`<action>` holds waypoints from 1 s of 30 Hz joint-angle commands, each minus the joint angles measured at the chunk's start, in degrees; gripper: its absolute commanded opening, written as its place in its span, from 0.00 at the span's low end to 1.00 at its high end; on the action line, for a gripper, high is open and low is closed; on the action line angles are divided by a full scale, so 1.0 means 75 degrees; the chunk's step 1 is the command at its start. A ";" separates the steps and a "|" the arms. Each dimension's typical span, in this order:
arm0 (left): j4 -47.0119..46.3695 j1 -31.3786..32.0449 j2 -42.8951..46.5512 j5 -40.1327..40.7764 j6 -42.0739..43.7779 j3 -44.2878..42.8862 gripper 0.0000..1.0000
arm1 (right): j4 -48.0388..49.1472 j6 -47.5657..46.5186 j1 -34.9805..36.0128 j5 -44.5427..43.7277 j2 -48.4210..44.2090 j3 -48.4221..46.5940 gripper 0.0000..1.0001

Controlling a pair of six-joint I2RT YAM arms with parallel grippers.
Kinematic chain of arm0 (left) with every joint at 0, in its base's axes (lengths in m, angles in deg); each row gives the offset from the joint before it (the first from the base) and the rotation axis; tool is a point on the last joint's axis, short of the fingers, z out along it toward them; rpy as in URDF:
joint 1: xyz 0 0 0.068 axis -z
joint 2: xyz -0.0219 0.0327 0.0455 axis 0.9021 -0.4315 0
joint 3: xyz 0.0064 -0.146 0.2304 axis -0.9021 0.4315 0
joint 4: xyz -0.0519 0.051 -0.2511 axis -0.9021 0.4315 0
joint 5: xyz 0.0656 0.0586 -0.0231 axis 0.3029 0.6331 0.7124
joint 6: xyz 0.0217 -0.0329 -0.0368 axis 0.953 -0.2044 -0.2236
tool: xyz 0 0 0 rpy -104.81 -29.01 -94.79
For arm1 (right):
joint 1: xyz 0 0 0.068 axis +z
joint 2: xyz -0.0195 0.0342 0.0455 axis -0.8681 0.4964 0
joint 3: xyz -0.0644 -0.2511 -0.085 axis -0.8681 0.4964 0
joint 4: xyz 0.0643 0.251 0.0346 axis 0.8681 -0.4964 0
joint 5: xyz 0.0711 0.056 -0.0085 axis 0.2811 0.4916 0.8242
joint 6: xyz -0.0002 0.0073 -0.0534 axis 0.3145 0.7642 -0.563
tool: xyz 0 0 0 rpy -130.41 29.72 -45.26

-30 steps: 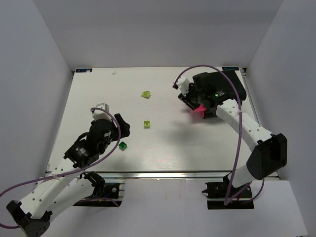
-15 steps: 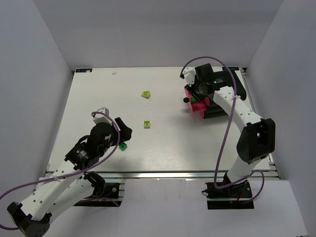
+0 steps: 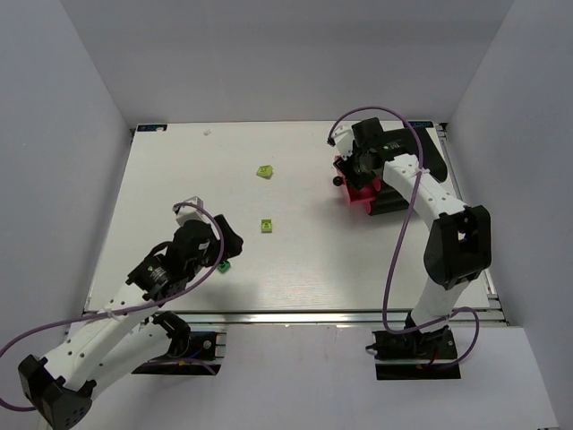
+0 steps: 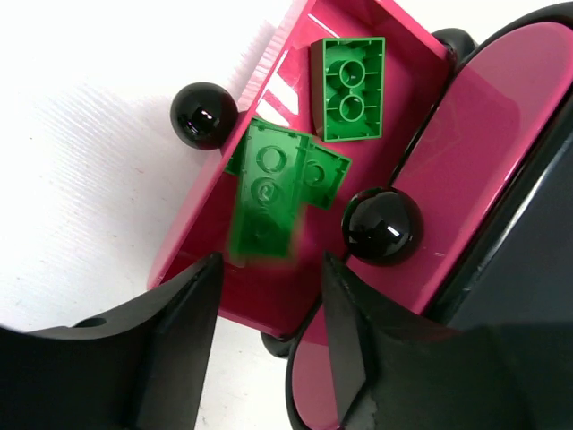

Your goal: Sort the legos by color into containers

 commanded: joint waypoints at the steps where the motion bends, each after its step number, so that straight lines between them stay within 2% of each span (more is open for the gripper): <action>1: 0.0066 -0.0042 -0.0101 -0.0067 -0.0218 0.0085 0.93 | -0.0069 0.0137 -0.0097 0.0038 -0.0009 -0.0281 0.54; 5: 0.0019 -0.0042 -0.0265 -0.0032 -0.0359 0.0074 0.94 | -0.0022 0.0172 -0.0098 0.0214 -0.0219 -0.0210 0.54; 8: 0.0101 -0.0042 -0.0546 0.0038 -0.0523 0.0004 0.94 | -0.0139 0.0219 -0.0086 0.0331 -0.0418 -0.0257 0.51; 11: 0.0252 -0.0042 -0.0931 0.0085 -0.0687 -0.0055 0.91 | -0.0222 0.0359 -0.0074 0.0996 -0.1060 -0.0153 0.34; 12: 0.0230 -0.0042 -0.1014 0.0073 -0.0734 -0.0044 0.89 | -0.0117 0.0371 -0.0086 0.1405 -0.1342 -0.0001 0.15; 13: 0.0183 -0.0112 -0.1108 0.0085 -0.0746 -0.0009 0.84 | 0.0023 0.0371 -0.0063 0.1699 -0.1971 0.0186 0.01; 14: 0.0148 -0.0112 -0.1283 0.0085 -0.0792 0.0003 0.80 | 0.0628 0.0464 -0.0086 0.2004 -0.2337 0.0501 0.00; 16: 0.0066 -0.0112 -0.1460 0.0062 -0.0840 0.0073 0.70 | 0.1601 0.0815 -0.0121 0.3291 -0.3239 0.2022 0.00; 17: 0.0042 -0.0112 -0.1565 0.0096 -0.0886 0.0062 0.59 | 0.2674 0.1490 -0.0133 0.3725 -0.4183 0.2678 0.00; 18: 0.0019 -0.0112 -0.1798 0.0131 -0.0887 0.0039 0.54 | 0.3242 0.1810 -0.0144 0.4507 -0.4610 0.3995 0.43; 19: 0.0077 -0.0112 -0.1928 0.0167 -0.0898 0.0004 0.52 | 0.3584 0.1906 -0.0168 0.4944 -0.5194 0.4496 0.51; 22: 0.0753 -0.0206 -0.2654 0.0588 -0.1329 -0.0346 0.51 | 0.3565 0.1942 -0.0250 0.6153 -0.5551 0.5133 0.59; 23: 0.0931 -0.0206 -0.2853 0.0728 -0.1460 -0.0453 0.65 | 0.3436 0.1872 -0.0308 0.6318 -0.5598 0.5133 0.61; 24: 0.1072 -0.0287 -0.3157 0.0741 -0.1693 -0.0535 0.71 | 0.3435 0.1871 -0.0332 0.6586 -0.5668 0.5249 0.66; 26: 0.1109 -0.0369 -0.3288 0.0648 -0.1812 -0.0525 0.74 | 0.3575 0.1813 -0.0402 0.6904 -0.5856 0.5414 0.74; 27: 0.1062 -0.0370 -0.3265 0.0520 -0.1905 -0.0478 0.80 | 0.3483 0.1674 -0.0425 0.6975 -0.5915 0.5415 0.76; 30: 0.0793 -0.0545 -0.3300 0.0437 -0.1965 -0.0267 0.87 | 0.3342 0.1637 -0.0449 0.6918 -0.6079 0.5356 0.77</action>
